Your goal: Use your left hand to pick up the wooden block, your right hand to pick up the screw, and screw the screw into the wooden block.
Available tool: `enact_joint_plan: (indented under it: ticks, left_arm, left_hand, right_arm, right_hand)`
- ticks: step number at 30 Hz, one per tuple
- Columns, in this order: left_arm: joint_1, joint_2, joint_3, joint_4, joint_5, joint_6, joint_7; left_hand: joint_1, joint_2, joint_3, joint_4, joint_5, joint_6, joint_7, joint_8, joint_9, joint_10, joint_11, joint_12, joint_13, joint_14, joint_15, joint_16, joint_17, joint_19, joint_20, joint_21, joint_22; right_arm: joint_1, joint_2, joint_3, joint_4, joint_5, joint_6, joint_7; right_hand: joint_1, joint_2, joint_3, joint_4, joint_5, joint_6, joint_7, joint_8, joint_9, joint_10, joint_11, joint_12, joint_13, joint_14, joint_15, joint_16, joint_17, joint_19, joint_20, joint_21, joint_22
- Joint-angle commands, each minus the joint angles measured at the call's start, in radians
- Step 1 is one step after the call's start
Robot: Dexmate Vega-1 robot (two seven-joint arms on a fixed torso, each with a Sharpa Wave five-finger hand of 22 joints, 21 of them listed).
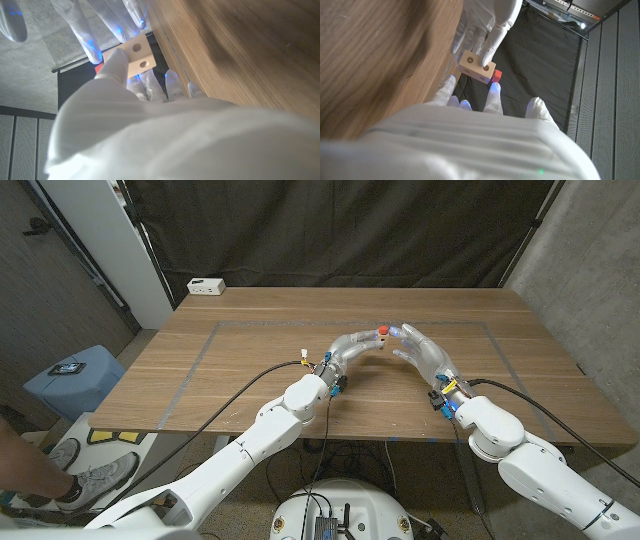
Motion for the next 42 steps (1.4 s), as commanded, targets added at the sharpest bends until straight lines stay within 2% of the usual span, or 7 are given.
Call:
enact_joint_plan:
  ticks: [1,6,15,29,42]
  left_arm:
    - [0.0,0.002,0.0,-0.004,0.0,0.005,-0.002]
    - [0.001,0.003,0.002,-0.005,-0.001,0.006,-0.005]
    - [0.002,0.002,0.003,-0.003,-0.002,0.007,-0.005]
    - [0.003,0.002,0.002,-0.001,-0.002,0.007,-0.003]
    - [0.002,0.003,0.002,-0.003,0.001,0.008,0.0]
  left_hand:
    - [0.002,0.007,0.006,0.002,0.007,0.007,-0.002,0.008,0.002,0.012,0.0,0.005,0.002,0.004,-0.058,0.005,0.001,0.006,0.004,0.004,0.004]
    - [0.003,0.006,0.005,0.002,0.007,0.008,0.0,0.009,0.002,0.012,-0.001,0.005,0.002,0.004,-0.058,0.005,0.001,0.007,0.004,0.004,0.004]
    - [0.002,0.007,0.005,0.002,0.007,0.007,0.0,0.008,0.002,0.011,-0.001,0.005,0.002,0.004,-0.056,0.005,0.002,0.007,0.005,0.004,0.004]
    - [0.003,0.007,0.005,0.002,0.007,0.006,-0.002,0.008,0.002,0.012,-0.002,0.005,0.003,0.004,-0.057,0.005,0.001,0.006,0.005,0.004,0.004]
    - [0.002,0.007,0.005,0.002,0.007,0.007,-0.002,0.008,0.002,0.011,-0.001,0.005,0.002,0.004,-0.057,0.005,0.002,0.006,0.004,0.004,0.004]
  right_arm:
    - [0.016,-0.002,0.001,0.016,0.015,-0.008,0.018]
    - [0.024,-0.002,-0.002,0.02,0.016,-0.012,0.02]
    - [0.04,-0.004,-0.009,0.029,0.016,-0.016,0.031]
    - [0.066,-0.008,-0.023,0.041,0.024,-0.029,0.048]
    - [0.092,-0.011,-0.038,0.054,0.033,-0.033,0.071]
  right_hand:
    - [-0.002,-0.011,-0.003,0.002,0.004,-0.015,0.0,-0.003,0.004,-0.006,0.01,-0.002,0.002,-0.011,0.006,0.001,0.004,-0.009,0.009,-0.007,0.0]
    - [-0.008,-0.013,-0.007,0.005,0.004,-0.036,-0.007,-0.006,0.004,-0.01,0.013,-0.003,0.002,-0.016,0.009,0.0,0.006,-0.018,0.016,-0.009,0.0]
    - [-0.017,-0.018,-0.012,0.008,0.005,-0.068,-0.023,-0.006,0.004,-0.023,0.013,-0.006,0.003,-0.029,0.012,-0.004,0.007,-0.039,0.052,-0.011,0.001]
    - [-0.033,-0.021,-0.02,0.016,0.006,-0.125,-0.032,-0.009,0.003,-0.048,0.012,-0.01,0.003,-0.049,0.017,-0.006,0.01,-0.068,0.066,-0.011,0.002]
    - [-0.045,-0.021,-0.023,0.022,0.007,-0.139,-0.032,-0.005,0.003,-0.058,0.014,-0.01,0.003,-0.057,0.018,-0.006,0.012,-0.076,0.07,-0.009,0.003]
